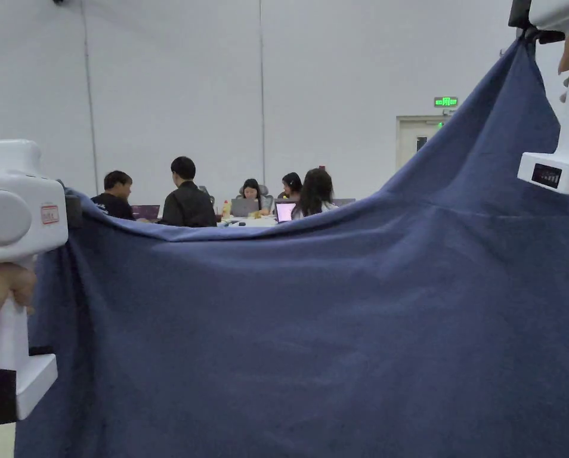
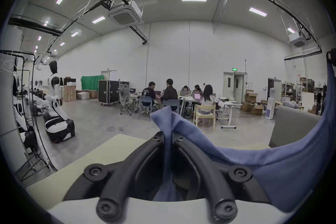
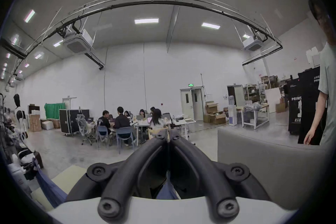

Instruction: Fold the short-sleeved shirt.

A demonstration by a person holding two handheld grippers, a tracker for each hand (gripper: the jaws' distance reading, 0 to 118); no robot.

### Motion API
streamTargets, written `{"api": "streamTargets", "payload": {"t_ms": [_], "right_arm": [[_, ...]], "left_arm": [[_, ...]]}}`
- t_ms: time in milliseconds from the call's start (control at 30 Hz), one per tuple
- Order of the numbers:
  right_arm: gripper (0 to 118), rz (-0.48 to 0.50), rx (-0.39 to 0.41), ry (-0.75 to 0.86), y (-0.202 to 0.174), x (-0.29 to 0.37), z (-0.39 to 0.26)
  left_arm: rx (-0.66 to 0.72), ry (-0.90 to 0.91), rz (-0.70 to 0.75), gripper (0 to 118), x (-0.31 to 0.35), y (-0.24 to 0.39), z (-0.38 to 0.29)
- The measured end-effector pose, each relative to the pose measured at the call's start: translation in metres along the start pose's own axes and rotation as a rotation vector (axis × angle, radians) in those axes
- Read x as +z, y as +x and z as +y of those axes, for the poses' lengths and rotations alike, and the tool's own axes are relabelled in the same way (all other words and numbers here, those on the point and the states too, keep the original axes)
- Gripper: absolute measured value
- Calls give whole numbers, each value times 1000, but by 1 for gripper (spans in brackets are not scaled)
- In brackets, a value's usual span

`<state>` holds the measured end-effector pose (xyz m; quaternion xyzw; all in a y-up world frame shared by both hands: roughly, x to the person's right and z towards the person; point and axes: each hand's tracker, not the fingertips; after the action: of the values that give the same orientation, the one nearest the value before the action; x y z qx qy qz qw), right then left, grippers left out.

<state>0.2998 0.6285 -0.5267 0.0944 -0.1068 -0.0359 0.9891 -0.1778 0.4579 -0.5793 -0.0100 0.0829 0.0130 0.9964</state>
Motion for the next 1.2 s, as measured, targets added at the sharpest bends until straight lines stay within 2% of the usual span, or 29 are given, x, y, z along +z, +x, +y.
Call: {"api": "streamTargets", "payload": {"t_ms": [167,333,433,633,733,1000,1067,1133,1200], "right_arm": [[4,23,31,-17,-9,-17,-46],[4,43,-4,-83,-6,-21,-78],[4,54,9,-111,-4,-8,-93],[4,88,13,-225,12,39,-146],[4,75,19,-269,17,79,-177],[4,125,-28,-352,43,212,-248],[4,143,-23,-360,52,253,-262],[4,141,25,-371,58,291,-275],[4,151,-6,-404,70,327,-296]], "left_arm": [[-43,-19,-22,4,-21,12,-26],[-25,-54,-22,4,-23,-4,-45],[-62,-89,0,4,-12,-15,-60],[-15,-180,-11,4,36,-47,-104],[-26,-198,-7,4,74,-54,-125],[-8,-259,-50,4,200,-77,-183],[-30,-270,-45,4,234,-83,-198],[-8,-282,-45,4,264,-96,-218],[27,-314,-46,4,295,-105,-241]]}}
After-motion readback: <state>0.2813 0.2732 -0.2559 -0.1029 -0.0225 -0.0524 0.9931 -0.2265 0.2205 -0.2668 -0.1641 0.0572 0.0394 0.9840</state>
